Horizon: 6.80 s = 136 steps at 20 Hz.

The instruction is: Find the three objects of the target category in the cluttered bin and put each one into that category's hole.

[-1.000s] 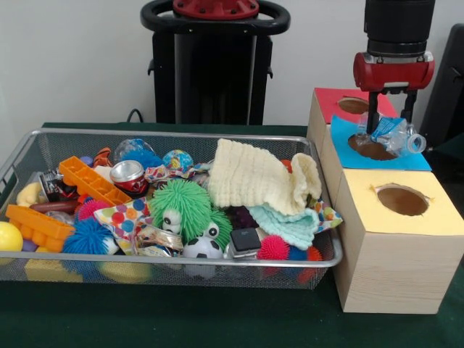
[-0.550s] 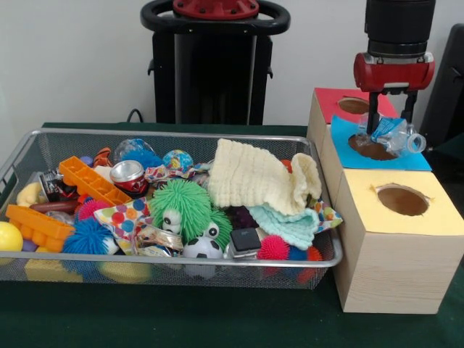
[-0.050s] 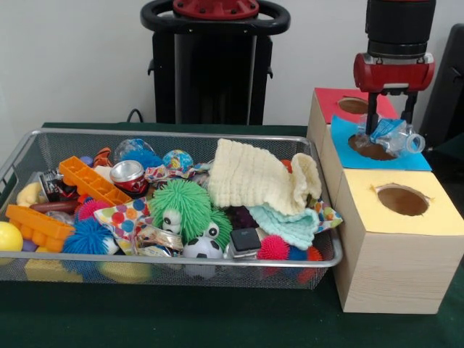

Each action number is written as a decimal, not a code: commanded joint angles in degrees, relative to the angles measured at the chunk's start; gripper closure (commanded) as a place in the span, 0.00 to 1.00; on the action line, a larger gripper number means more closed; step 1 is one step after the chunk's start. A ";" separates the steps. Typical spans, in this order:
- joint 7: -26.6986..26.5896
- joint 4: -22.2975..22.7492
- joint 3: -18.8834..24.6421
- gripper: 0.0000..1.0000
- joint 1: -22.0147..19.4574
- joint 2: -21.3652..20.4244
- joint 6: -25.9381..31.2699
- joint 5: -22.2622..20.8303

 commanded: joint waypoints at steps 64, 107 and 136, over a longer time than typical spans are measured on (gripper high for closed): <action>12.28 -8.58 -6.55 1.00 -0.87 -0.93 16.29 3.57; 7.23 -9.12 -2.08 1.00 -8.76 3.62 12.08 1.60; 5.63 -10.42 0.52 1.00 -11.68 5.59 10.25 0.93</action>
